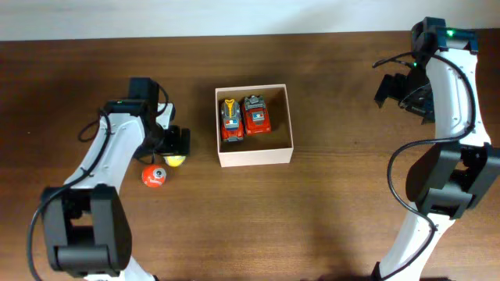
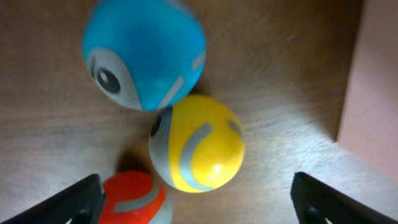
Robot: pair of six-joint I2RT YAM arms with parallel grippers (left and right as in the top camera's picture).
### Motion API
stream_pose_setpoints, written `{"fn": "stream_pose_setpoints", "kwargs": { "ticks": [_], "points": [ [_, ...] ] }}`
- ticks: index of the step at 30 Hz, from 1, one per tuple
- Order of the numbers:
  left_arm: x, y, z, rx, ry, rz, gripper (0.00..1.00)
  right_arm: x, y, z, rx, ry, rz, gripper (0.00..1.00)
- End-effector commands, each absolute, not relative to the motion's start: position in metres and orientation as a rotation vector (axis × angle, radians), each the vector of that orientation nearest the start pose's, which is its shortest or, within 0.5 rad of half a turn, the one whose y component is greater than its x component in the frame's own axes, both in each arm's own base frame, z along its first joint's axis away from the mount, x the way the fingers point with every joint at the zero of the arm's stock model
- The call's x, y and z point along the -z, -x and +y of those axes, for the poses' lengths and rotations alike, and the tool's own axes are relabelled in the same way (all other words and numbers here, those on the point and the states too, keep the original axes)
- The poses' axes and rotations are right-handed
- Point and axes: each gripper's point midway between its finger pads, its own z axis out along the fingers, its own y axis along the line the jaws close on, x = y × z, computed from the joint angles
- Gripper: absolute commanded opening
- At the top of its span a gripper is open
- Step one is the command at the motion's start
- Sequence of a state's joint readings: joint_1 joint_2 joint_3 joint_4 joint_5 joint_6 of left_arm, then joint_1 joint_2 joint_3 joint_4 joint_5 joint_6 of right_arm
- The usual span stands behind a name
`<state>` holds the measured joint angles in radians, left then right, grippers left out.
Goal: Pack container
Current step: 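Lower the left gripper onto the yellow ball and grasp it, then carry the yellow ball into the box and release it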
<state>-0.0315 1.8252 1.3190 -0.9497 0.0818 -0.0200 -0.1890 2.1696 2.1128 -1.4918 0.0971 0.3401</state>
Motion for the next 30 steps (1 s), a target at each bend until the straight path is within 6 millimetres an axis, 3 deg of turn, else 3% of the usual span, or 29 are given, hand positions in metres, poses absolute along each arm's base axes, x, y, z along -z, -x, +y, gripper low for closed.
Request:
{"fn": "stream_pose_setpoints", "kwargs": {
  "ticks": [1,17,20,23,24,30],
  "points": [
    [-0.047,-0.352,-0.023,0.111,-0.015,3.079,0.94,-0.141,-0.411,-0.097,0.152,-0.826,2.974,0.99],
    [-0.014,-0.349,-0.023,0.112,-0.011,3.160,0.89,-0.141,-0.411,-0.097,0.152,-0.826,2.974,0.99],
    [-0.007,-0.346,-0.022,0.112,-0.009,3.182,0.73,-0.141,-0.411,-0.097,0.152,-0.826,2.974,0.99],
    [-0.004,-0.346,-0.022,0.111,-0.009,3.190,0.42,-0.141,-0.411,-0.097,0.152,-0.826,2.974,0.99],
    [-0.004,-0.346,-0.022,0.111,-0.008,3.189,0.37,-0.141,-0.411,-0.097,0.152,-0.826,2.974,0.99],
    [-0.006,-0.348,-0.026,0.139,-0.007,3.185,0.35,-0.141,-0.411,-0.097,0.152,-0.826,2.974,0.99]
  ]
}}
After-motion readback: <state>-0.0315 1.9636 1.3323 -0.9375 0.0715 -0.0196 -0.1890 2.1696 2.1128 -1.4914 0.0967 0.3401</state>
